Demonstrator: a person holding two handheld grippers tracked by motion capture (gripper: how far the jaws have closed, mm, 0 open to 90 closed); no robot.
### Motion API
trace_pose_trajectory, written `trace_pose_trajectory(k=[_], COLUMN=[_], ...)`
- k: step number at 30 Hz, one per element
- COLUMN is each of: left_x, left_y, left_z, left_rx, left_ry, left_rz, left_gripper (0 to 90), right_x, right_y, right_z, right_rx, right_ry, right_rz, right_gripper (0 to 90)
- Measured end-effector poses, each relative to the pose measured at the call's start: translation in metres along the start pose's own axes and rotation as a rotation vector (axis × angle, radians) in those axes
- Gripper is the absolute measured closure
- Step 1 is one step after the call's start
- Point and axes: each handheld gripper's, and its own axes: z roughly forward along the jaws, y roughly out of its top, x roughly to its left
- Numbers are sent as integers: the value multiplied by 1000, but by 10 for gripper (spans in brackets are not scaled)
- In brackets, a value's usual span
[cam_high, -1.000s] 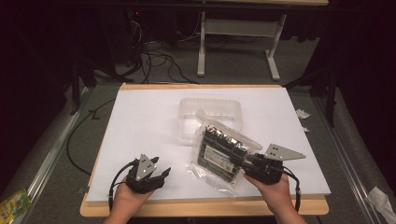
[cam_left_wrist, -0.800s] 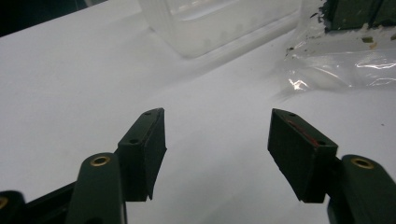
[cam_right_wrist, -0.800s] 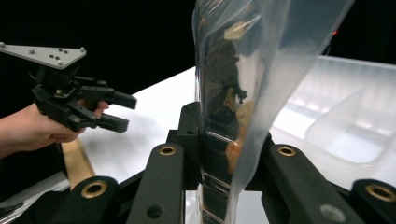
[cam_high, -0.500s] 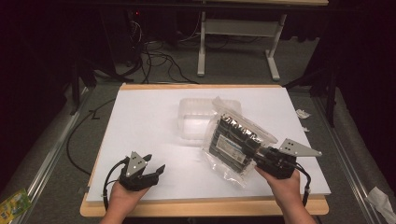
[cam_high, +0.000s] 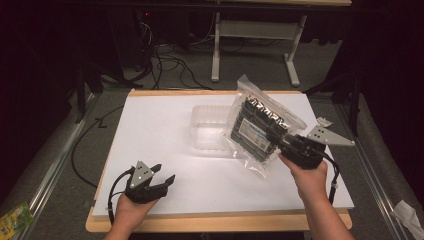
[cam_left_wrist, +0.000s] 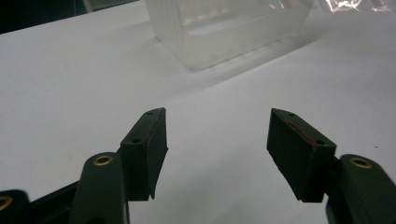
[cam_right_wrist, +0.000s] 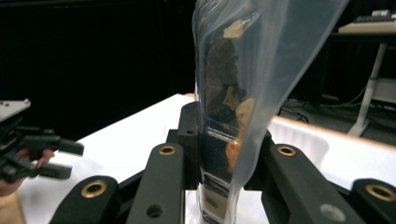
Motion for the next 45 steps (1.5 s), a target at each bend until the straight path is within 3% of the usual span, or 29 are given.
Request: trace_pose_trajectory(k=[9, 14, 28, 45], left_x=[-2, -1, -1, 0], left_y=[0, 0, 0, 1], left_z=[2, 2, 2, 4], left_rx=[6, 5, 5, -1], left_ry=[0, -3, -16, -20], left_rz=[11, 4, 4, -5], left_gripper=[385, 385, 389, 399], right_x=[-11, -18, -24, -25], right_y=[26, 34, 40, 34], right_z=[35, 57, 113, 152], right_rx=[-7, -22, 16, 86], right_ry=[2, 1, 8, -11], right_rz=[-34, -20, -51, -94], right_gripper=[759, 759, 760, 760])
